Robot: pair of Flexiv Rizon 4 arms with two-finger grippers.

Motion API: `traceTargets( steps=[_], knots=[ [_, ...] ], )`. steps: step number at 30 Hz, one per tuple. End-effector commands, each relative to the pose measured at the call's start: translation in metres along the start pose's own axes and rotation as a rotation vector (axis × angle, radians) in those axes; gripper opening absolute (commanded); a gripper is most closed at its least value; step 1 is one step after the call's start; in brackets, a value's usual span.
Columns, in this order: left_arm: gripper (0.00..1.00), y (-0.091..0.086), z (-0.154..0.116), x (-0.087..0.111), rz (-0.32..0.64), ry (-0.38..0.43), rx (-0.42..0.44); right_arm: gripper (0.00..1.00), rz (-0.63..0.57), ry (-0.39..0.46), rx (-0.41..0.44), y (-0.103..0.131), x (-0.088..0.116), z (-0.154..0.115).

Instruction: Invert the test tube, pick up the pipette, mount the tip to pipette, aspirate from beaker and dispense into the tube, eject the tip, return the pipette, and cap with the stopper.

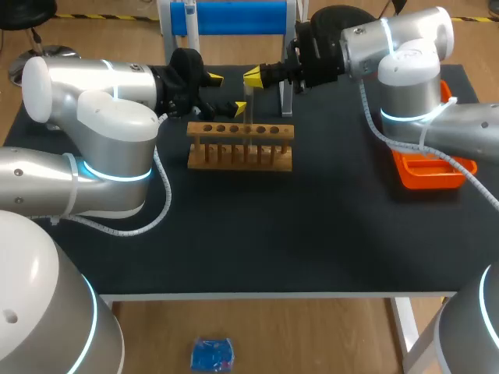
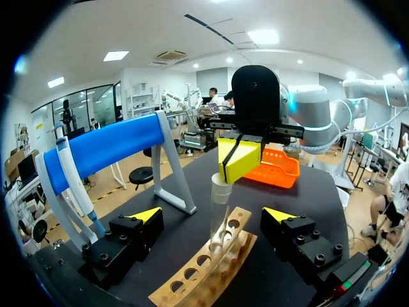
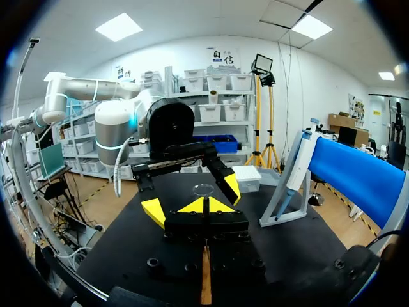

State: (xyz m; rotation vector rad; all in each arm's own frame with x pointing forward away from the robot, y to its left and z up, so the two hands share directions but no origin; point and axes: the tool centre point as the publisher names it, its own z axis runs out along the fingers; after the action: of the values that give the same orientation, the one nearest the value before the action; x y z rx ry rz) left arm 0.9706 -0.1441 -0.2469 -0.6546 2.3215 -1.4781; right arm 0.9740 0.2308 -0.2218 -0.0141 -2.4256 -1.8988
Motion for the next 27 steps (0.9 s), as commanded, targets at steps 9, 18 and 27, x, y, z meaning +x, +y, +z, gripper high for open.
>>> traceTargets(
  steps=[9, 18, 27],
  knots=[
    [1.00, 0.000, 0.000, -0.001, 0.000, 0.002, 0.000, 0.00, 0.017, -0.005, -0.005, -0.010, -0.003, 0.003],
    [1.00, 0.000, 0.000, -0.001, 0.000, 0.002, 0.000, 0.00, 0.063, 0.006, -0.059, -0.022, -0.004, 0.006],
    [1.00, 0.000, 0.000, -0.001, 0.000, 0.002, 0.000, 0.00, 0.067, 0.003, -0.060, -0.026, -0.005, 0.006]
  ],
)
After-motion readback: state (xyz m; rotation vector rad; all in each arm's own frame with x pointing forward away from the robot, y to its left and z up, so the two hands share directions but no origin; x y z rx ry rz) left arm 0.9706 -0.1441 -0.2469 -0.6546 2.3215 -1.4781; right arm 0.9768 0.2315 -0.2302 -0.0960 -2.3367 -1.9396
